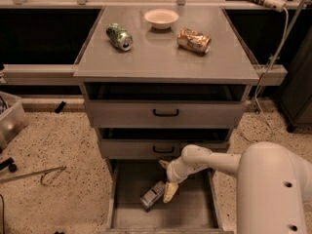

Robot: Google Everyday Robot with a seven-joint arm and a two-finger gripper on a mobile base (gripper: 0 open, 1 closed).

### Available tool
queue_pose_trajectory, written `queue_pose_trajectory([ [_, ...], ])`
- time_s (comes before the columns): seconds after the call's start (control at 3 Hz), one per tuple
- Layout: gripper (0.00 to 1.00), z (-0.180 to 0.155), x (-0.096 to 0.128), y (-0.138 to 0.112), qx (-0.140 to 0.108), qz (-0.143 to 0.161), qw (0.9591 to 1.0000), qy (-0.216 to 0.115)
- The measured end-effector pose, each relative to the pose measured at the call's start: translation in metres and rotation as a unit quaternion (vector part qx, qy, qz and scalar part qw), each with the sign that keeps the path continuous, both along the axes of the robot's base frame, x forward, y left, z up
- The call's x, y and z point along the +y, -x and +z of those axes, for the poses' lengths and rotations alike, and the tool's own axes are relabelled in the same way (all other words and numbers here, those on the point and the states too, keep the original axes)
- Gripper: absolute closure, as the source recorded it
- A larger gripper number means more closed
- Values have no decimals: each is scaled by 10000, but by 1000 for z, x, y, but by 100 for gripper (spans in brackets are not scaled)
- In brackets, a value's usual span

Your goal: Pick blue plastic bottle from bottom drawer and place on counter

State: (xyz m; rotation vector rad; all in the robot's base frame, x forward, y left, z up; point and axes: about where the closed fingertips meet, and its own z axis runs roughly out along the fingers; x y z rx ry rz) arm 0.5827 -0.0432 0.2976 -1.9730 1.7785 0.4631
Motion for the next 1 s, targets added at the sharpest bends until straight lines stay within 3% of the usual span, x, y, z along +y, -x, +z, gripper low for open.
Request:
queue_pose_trajectory([
  [0.67, 0, -98, 29, -38, 193, 385, 9991, -61],
  [1.0, 0, -97, 30, -34, 213, 403, 9989, -60],
])
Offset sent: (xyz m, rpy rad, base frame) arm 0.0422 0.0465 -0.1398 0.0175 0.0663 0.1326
